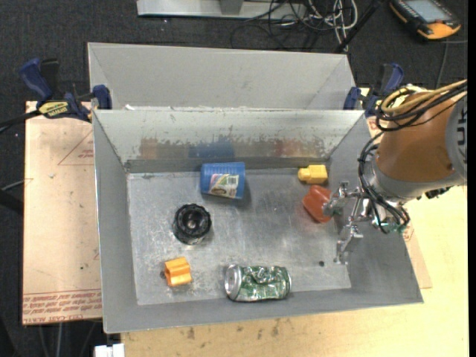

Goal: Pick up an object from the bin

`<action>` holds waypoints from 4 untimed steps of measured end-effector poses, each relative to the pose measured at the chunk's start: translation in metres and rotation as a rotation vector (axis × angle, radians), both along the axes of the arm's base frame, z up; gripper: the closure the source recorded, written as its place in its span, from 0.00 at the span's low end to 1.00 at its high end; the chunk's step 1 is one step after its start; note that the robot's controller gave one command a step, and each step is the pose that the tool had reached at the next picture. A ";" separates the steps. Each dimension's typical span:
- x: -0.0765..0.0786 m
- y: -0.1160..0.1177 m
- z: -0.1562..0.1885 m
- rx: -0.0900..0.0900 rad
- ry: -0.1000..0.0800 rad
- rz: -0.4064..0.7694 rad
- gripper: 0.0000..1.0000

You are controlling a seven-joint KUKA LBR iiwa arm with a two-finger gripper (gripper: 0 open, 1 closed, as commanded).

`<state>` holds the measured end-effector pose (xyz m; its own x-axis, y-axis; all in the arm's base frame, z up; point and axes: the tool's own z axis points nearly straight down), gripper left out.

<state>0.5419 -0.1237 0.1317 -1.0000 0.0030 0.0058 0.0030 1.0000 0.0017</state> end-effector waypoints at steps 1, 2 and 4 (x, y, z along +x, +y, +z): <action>0.002 0.000 0.004 -0.001 -0.007 0.003 0.00; 0.036 -0.001 -0.004 -0.003 -0.009 0.053 0.00; 0.065 -0.025 -0.060 0.000 -0.010 0.276 1.00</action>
Offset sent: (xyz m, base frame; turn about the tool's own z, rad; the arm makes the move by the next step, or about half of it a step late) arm 0.1121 -0.0011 -0.0332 -0.1796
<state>0.6072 -0.1489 0.0720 -0.9629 -0.2700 -0.0039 -0.2700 0.9629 0.0006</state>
